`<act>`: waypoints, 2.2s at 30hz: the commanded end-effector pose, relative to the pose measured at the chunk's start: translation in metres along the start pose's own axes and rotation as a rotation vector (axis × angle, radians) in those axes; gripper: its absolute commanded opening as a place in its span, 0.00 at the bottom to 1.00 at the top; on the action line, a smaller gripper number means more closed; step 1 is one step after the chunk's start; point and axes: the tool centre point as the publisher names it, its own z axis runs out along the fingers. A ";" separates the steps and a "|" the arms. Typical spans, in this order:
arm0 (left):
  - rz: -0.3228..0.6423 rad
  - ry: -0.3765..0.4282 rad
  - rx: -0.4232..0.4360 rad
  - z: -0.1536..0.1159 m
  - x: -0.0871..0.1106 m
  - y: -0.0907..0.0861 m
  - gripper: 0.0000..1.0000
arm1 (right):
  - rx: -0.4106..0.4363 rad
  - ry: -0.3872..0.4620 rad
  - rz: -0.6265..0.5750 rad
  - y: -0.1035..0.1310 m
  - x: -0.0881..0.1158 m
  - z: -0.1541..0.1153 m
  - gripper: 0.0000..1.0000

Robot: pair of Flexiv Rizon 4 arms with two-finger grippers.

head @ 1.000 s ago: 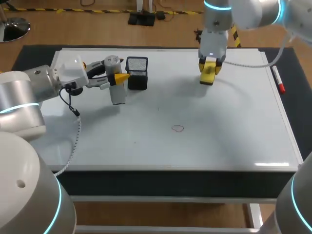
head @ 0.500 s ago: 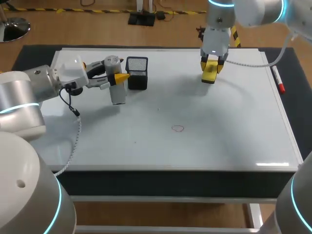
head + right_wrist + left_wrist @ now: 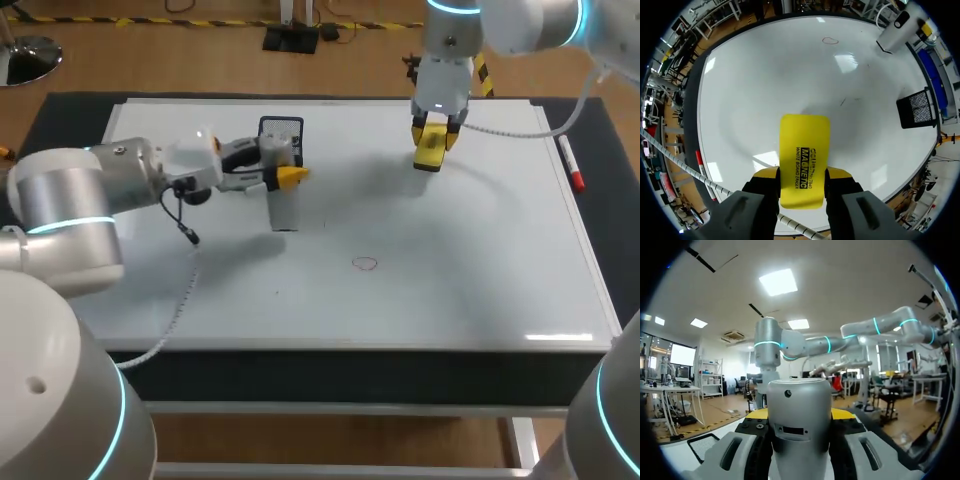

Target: Pick up the inspection probe, press it on each red-marked spot on the whiteboard one by one, put down the probe, pick up the eraser, and wipe off all the red marks.

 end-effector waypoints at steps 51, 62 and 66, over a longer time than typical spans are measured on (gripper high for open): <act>-0.089 0.263 0.012 0.109 0.058 0.052 0.00 | -0.001 0.003 -0.002 -0.001 0.000 -0.001 0.00; -0.089 0.262 -0.029 0.107 0.060 0.057 0.00 | -0.001 0.003 -0.002 -0.001 0.000 -0.001 0.00; -0.090 0.263 -0.048 0.106 0.064 0.057 0.00 | -0.001 0.003 -0.002 -0.001 0.000 -0.001 0.00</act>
